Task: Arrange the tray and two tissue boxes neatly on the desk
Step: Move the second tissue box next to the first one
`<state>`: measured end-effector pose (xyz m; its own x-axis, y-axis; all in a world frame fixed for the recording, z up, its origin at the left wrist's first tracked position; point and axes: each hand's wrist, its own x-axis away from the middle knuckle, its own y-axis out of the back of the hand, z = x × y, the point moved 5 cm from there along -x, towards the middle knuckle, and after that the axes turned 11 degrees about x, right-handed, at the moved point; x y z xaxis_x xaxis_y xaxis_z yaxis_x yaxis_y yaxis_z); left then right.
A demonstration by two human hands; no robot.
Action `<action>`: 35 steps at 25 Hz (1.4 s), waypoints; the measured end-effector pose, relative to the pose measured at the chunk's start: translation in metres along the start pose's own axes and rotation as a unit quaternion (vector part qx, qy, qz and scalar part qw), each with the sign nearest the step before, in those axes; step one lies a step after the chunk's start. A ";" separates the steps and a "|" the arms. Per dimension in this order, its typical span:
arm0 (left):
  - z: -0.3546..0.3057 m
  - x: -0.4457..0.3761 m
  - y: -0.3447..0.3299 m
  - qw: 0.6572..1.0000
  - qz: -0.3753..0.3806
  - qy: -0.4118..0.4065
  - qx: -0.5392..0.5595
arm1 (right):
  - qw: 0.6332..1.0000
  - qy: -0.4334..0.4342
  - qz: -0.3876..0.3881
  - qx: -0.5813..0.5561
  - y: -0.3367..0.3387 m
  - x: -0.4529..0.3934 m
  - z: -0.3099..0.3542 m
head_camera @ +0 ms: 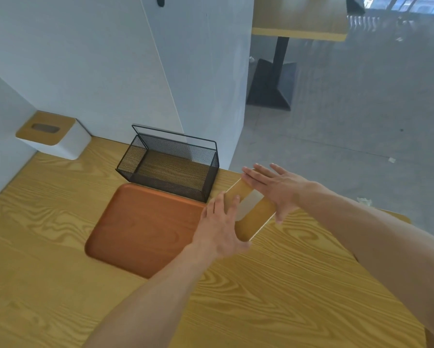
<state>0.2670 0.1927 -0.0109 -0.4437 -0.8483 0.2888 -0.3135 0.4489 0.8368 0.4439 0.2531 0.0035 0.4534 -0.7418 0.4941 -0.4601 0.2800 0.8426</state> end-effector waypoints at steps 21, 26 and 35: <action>-0.021 0.023 0.004 0.959 0.120 -0.143 -0.212 | 0.964 -0.190 -0.110 -0.148 -0.050 0.127 0.079; -0.013 0.045 0.020 0.961 0.100 -0.151 -0.209 | 0.965 -0.192 -0.116 -0.139 -0.024 0.136 0.096; 0.121 0.131 0.112 0.978 0.043 -0.096 -0.178 | 0.976 -0.108 -0.165 -0.094 0.098 0.058 0.187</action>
<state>0.0723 0.1656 0.0642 -0.6159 -0.7281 0.3009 0.0287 0.3609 0.9322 0.2821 0.1235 0.0746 0.3721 -0.9161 0.1492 -0.1584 0.0957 0.9827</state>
